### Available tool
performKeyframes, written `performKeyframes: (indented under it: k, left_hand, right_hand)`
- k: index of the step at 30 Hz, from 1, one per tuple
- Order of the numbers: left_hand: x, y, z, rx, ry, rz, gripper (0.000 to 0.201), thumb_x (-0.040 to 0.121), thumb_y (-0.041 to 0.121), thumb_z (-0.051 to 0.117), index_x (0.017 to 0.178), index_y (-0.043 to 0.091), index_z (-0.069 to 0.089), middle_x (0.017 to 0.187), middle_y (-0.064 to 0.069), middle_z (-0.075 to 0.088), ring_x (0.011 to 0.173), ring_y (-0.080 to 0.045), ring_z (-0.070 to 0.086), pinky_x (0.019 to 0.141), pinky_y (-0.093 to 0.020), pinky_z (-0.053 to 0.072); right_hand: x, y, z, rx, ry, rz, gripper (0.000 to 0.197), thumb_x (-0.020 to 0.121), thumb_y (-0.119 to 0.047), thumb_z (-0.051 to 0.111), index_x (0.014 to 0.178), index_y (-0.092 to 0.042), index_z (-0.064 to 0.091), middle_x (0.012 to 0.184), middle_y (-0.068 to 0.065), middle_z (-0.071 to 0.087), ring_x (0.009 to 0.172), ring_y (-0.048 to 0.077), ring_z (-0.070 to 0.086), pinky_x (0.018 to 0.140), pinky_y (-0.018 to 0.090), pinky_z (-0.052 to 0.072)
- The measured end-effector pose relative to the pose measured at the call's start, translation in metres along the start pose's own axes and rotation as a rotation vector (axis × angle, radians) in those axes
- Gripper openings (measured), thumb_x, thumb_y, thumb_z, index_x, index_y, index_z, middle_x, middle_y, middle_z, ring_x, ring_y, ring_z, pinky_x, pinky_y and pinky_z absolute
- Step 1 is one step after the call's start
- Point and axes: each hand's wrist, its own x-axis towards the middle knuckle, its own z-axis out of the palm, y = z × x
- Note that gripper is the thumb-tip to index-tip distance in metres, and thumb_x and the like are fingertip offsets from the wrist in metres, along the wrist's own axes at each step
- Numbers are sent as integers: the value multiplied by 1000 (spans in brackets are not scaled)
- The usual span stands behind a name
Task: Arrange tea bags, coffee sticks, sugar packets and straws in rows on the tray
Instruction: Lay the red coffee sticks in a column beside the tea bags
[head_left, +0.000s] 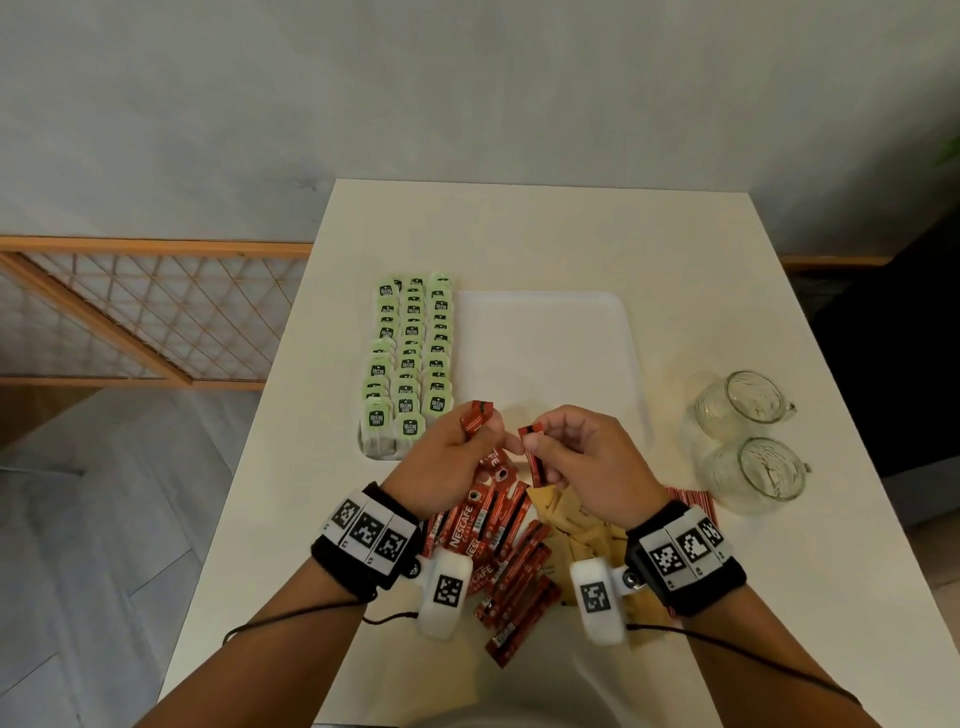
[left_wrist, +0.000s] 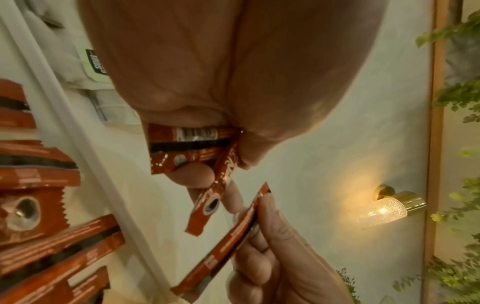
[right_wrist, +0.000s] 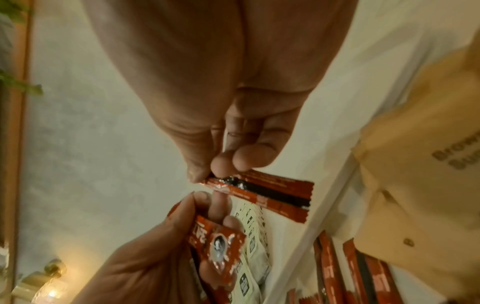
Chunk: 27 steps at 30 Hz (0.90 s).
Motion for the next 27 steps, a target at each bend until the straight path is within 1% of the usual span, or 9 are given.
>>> performKeyframes:
  k: [2,4,9,14,17,20,23,25,27]
  left_hand:
    - [-2,0,1,-43,-32,-23,21,108,20,41,106,2,52,83,-11,70,72,-24,62,59,-26,49]
    - [-4,-3,3,-26,-74,-17,21,107,17,41,108,0,53,71,-9,62,66,-26,58,61,-32,46]
    - [-6,-5,9,168,-114,31,36,102,40,50,84,10,54,56,3,48,53,-18,46,55,-29,41]
    - [-7,-6,9,177,-126,-168,52,103,50,38,74,11,54,56,0,50,44,-10,41,48,-20,37]
    - [-9,-10,6,156,-169,-234,47,103,50,43,88,17,72,68,-4,68,43,-12,43,46,-20,36]
    - [-10,-13,2,42,-118,-208,38,100,42,54,94,10,73,86,-10,76,43,-10,43,47,-22,35]
    - [-11,-11,-3,-55,-20,-206,33,100,32,58,102,1,71,63,-3,71,38,-6,42,40,-17,33]
    - [-12,-10,-4,-122,33,-212,31,100,24,58,107,-6,66,51,6,62,35,-4,40,37,-15,31]
    - [-11,-11,-7,-142,88,-199,31,99,22,61,106,-7,66,49,6,57,35,-6,40,37,-16,32]
  right_hand:
    - [-2,3,-1,37,2,5,5,95,-16,71,95,-11,70,67,-2,67,52,16,54,51,27,48]
    - [-3,5,1,67,-1,25,9,94,-17,71,95,-8,68,66,3,67,51,18,55,49,27,48]
    - [-2,3,6,222,40,49,11,95,-15,67,98,-5,62,72,11,68,57,21,67,54,31,55]
    - [-4,-3,6,344,25,-9,13,94,-17,63,100,-5,63,76,9,70,67,22,69,65,30,61]
    - [-8,-6,5,345,-13,-33,24,90,-26,63,98,-3,63,80,14,67,70,23,66,72,32,60]
    - [-11,-4,5,344,-62,-36,25,97,-28,61,94,-3,64,82,12,66,71,22,65,75,33,58]
    - [-13,1,6,327,-76,-6,21,96,-27,64,94,-6,66,88,12,67,75,23,66,76,31,58]
    - [-12,6,6,286,-48,33,8,95,-12,68,98,-5,68,89,13,70,76,21,68,76,30,58]
    - [-9,11,6,259,-7,72,15,94,4,64,104,-6,70,92,14,73,77,19,70,76,30,59]
